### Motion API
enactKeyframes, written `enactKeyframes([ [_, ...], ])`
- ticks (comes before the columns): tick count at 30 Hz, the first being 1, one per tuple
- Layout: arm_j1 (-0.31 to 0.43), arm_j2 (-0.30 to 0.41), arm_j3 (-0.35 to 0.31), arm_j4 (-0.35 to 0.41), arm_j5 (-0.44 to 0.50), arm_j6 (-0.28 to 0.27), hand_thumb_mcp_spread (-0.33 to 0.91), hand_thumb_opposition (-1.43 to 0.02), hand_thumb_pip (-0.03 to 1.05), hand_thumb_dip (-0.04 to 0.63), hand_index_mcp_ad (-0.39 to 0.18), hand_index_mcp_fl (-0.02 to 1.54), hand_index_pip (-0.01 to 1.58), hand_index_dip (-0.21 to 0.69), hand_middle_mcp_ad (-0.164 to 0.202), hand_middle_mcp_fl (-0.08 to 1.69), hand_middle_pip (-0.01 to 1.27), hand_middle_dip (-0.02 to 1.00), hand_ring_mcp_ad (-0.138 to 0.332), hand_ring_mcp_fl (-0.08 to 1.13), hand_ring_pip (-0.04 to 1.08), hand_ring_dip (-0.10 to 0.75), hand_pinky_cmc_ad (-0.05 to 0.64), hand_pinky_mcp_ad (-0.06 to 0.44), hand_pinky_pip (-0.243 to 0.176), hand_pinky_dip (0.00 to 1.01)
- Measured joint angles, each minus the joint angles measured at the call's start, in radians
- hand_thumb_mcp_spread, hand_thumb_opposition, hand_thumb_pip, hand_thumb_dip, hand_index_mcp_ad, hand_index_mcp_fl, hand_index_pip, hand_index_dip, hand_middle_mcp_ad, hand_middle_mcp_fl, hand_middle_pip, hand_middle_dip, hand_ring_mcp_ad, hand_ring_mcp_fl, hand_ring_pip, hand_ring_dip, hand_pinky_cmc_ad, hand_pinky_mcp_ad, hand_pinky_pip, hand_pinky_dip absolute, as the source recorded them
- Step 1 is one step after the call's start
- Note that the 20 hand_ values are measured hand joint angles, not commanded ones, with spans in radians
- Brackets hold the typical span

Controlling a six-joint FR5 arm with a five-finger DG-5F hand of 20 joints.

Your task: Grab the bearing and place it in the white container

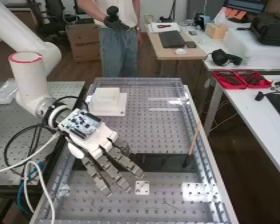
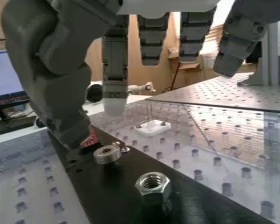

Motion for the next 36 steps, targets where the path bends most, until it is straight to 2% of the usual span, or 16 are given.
enactKeyframes([
  [7,-0.011,-0.002,0.006,0.002,-0.037,-0.045,0.37,-0.83,0.63,0.227,-0.103,-0.01,1.48,0.188,0.052,0.0,0.12,0.17,0.173,0.0,0.09,0.08,0.414,0.328,-0.089,0.21],
  [24,-0.073,-0.028,0.012,0.044,-0.213,-0.157,0.37,-0.85,0.63,0.227,-0.105,-0.01,1.52,0.168,0.052,0.0,0.12,0.17,0.166,0.0,0.09,0.08,0.414,0.319,-0.089,0.21],
  [31,-0.089,-0.038,0.012,0.055,-0.249,-0.181,0.39,-0.85,0.64,0.223,-0.113,0.0,1.54,0.164,0.051,0.0,0.12,0.17,0.161,0.0,0.09,0.08,0.414,0.311,-0.089,0.21],
  [36,-0.096,-0.039,0.014,0.048,-0.266,-0.193,0.38,-0.87,0.7,0.265,-0.117,-0.01,1.54,0.154,0.051,0.0,0.12,0.17,0.161,0.0,0.09,0.08,0.414,0.311,-0.089,0.21],
])
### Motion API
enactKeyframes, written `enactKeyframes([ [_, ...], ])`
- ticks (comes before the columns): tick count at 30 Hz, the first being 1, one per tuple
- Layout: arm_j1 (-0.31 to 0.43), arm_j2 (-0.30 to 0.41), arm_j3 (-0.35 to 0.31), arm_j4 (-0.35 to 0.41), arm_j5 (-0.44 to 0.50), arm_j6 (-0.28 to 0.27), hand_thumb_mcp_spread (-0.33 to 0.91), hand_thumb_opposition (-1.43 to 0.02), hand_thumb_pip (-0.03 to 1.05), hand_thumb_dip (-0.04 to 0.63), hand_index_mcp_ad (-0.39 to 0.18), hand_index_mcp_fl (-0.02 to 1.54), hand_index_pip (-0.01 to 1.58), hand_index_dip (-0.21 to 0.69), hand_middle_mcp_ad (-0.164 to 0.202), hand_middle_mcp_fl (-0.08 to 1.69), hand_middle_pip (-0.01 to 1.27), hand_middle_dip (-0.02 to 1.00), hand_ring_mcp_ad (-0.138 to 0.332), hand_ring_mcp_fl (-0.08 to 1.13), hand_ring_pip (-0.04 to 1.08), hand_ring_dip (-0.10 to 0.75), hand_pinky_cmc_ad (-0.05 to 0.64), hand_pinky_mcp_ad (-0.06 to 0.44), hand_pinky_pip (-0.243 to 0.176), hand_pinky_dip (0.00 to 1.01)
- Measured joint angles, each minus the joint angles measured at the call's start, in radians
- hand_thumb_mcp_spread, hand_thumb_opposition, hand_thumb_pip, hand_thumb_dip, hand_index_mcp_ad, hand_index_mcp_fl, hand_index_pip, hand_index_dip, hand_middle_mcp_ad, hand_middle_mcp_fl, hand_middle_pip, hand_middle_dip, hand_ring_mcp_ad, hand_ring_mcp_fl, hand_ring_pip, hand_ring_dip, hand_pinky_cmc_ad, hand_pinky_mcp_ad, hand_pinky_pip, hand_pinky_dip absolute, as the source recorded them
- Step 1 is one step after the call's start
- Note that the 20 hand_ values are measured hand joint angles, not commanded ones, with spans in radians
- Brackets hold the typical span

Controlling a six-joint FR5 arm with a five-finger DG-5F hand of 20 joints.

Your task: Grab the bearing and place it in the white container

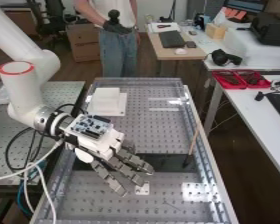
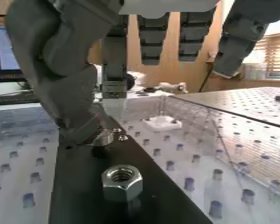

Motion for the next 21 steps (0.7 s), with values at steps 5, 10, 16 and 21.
enactKeyframes([
  [5,-0.001,0.0,0.005,-0.016,-0.01,-0.004,0.39,-0.88,0.72,0.304,-0.115,0.0,1.54,0.154,0.051,0.0,0.12,0.17,0.161,0.0,0.09,0.08,0.414,0.311,-0.089,0.21],
  [10,0.0,-0.001,0.006,-0.023,-0.016,-0.004,0.39,-0.88,0.72,0.316,-0.115,0.0,1.54,0.148,0.051,0.0,0.12,0.17,0.161,0.0,0.09,0.08,0.414,0.311,-0.089,0.21],
  [16,0.001,-0.001,0.009,-0.031,-0.016,-0.003,0.38,-0.88,0.72,0.316,-0.115,0.0,1.54,0.148,0.051,0.0,0.12,0.17,0.161,0.0,0.09,0.08,0.414,0.311,-0.089,0.21],
  [21,0.001,-0.004,0.009,-0.036,-0.013,0.003,0.38,-0.88,0.72,0.316,-0.115,0.0,1.54,0.148,0.051,0.0,0.12,0.17,0.161,0.0,0.09,0.08,0.417,0.311,-0.089,0.21],
])
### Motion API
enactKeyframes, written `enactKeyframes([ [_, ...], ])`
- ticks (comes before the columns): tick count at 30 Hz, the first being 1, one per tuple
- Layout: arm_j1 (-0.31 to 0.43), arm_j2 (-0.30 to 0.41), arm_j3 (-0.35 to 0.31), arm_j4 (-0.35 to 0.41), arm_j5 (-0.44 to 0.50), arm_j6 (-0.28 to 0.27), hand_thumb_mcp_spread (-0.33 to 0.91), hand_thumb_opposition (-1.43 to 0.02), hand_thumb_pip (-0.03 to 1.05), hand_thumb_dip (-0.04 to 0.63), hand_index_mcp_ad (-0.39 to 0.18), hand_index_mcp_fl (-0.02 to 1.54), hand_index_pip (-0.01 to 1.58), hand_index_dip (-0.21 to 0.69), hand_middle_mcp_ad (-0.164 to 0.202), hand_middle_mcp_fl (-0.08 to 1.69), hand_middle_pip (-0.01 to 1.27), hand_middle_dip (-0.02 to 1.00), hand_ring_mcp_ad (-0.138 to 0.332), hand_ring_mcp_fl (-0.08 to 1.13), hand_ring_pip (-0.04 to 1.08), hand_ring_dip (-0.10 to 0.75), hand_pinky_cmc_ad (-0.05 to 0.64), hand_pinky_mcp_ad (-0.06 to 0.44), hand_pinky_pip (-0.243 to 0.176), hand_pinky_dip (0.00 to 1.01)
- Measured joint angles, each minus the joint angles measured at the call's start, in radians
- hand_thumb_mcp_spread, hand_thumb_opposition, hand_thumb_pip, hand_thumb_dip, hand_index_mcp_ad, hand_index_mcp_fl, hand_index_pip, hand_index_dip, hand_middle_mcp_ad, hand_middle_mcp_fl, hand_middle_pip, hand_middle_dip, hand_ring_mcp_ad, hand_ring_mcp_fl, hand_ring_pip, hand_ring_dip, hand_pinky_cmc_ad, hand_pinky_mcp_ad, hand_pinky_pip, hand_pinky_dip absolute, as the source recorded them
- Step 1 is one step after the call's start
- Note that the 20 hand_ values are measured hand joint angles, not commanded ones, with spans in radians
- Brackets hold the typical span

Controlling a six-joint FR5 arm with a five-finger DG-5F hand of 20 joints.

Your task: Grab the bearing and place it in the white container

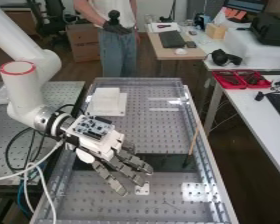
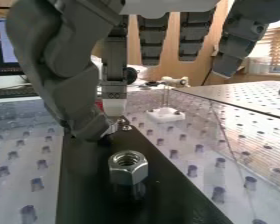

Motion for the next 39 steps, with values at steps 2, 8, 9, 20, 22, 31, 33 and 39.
enactKeyframes([
  [2,0.0,-0.001,0.0,0.001,-0.001,0.001,0.38,-0.88,0.72,0.316,-0.115,0.0,1.54,0.148,0.051,0.0,0.12,0.17,0.161,0.0,0.09,0.08,0.414,0.311,-0.089,0.21],
  [8,0.002,-0.004,0.001,0.006,0.0,0.004,0.38,-0.88,0.72,0.316,-0.115,0.0,1.54,0.148,0.051,0.0,0.12,0.17,0.161,0.0,0.09,0.08,0.417,0.311,-0.089,0.21],
  [9,0.002,-0.004,0.003,0.006,0.0,0.004,0.38,-0.88,0.72,0.316,-0.115,0.0,1.54,0.147,0.051,0.0,0.12,0.17,0.161,0.0,0.09,0.08,0.414,0.311,-0.089,0.21],
  [20,-0.003,-0.011,0.008,-0.003,-0.004,0.004,0.38,-0.88,0.72,0.316,-0.115,-0.01,1.54,0.138,0.049,0.0,0.12,0.17,0.161,0.0,0.09,0.08,0.414,0.311,-0.089,0.21],
  [22,-0.003,-0.012,0.009,-0.005,-0.004,0.006,0.38,-0.88,0.72,0.316,-0.115,-0.01,1.54,0.138,0.051,0.0,0.12,0.17,0.161,0.0,0.09,0.08,0.414,0.311,-0.089,0.21],
  [31,-0.002,-0.019,0.011,-0.008,-0.003,0.015,0.38,-0.88,0.72,0.316,-0.115,-0.01,1.54,0.138,0.051,0.0,0.12,0.17,0.161,0.0,0.09,0.08,0.414,0.311,-0.089,0.21],
  [33,-0.002,-0.02,0.012,-0.008,-0.003,0.015,0.38,-0.88,0.72,0.316,-0.115,-0.01,1.54,0.126,0.051,0.0,0.12,0.17,0.161,0.0,0.09,0.08,0.414,0.311,-0.089,0.21],
  [39,-0.004,-0.024,0.013,-0.008,-0.003,0.016,0.38,-0.88,0.72,0.316,-0.115,-0.01,1.52,0.126,0.051,0.0,0.12,0.17,0.161,0.0,0.09,0.079,0.414,0.311,-0.089,0.21],
])
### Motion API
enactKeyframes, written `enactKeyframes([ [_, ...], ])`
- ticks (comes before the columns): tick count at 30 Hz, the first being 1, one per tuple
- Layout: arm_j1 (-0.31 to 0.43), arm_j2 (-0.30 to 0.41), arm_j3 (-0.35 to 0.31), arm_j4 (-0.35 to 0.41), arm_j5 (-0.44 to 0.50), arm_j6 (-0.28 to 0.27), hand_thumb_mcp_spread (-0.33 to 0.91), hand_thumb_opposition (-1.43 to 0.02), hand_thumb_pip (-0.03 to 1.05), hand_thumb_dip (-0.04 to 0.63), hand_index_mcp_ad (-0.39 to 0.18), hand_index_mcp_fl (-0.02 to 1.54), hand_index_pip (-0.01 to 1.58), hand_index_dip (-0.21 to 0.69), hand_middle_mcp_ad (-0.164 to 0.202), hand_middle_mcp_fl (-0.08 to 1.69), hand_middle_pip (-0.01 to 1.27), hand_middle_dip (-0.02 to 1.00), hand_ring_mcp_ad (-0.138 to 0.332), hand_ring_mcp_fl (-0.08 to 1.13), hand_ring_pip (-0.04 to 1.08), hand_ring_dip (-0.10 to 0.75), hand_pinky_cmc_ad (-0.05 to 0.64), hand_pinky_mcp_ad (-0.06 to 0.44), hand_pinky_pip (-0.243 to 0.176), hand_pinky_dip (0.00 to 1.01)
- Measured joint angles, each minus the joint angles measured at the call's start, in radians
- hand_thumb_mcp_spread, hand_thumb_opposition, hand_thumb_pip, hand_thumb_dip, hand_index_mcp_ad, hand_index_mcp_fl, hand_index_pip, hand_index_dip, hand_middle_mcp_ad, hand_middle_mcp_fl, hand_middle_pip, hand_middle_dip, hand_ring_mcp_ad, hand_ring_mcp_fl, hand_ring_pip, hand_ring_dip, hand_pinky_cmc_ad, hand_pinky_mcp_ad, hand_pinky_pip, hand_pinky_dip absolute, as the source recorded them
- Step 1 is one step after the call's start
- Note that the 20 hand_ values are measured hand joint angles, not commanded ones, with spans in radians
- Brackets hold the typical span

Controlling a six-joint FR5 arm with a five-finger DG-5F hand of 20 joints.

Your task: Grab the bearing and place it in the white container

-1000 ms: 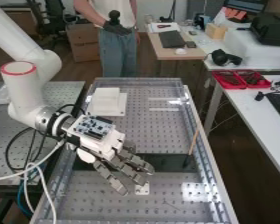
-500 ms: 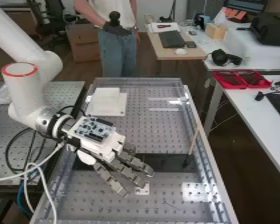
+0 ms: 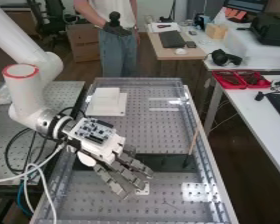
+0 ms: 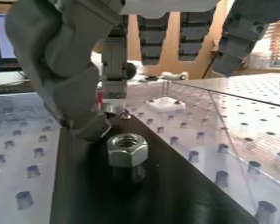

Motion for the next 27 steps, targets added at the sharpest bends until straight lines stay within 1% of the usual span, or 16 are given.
enactKeyframes([
  [12,0.0,0.006,-0.001,0.01,-0.001,0.0,0.38,-0.88,0.72,0.316,-0.115,-0.01,1.52,0.126,0.051,0.0,0.12,0.17,0.161,0.0,0.09,0.079,0.414,0.311,-0.089,0.21],
  [23,0.001,0.006,0.005,-0.003,-0.003,0.005,0.38,-0.88,0.72,0.316,-0.115,-0.01,1.52,0.126,0.051,0.0,0.12,0.17,0.161,0.0,0.09,0.079,0.414,0.312,-0.089,0.21],
  [25,0.002,0.006,0.005,-0.006,-0.002,0.005,0.38,-0.88,0.72,0.316,-0.115,-0.01,1.52,0.126,0.051,0.0,0.12,0.17,0.161,0.0,0.08,0.079,0.417,0.312,-0.089,0.21],
  [27,0.002,0.006,0.005,-0.007,0.001,0.006,0.36,-0.88,0.72,0.316,-0.115,-0.01,1.52,0.126,0.051,0.0,0.12,0.17,0.161,0.0,0.08,0.079,0.414,0.312,-0.089,0.22],
])
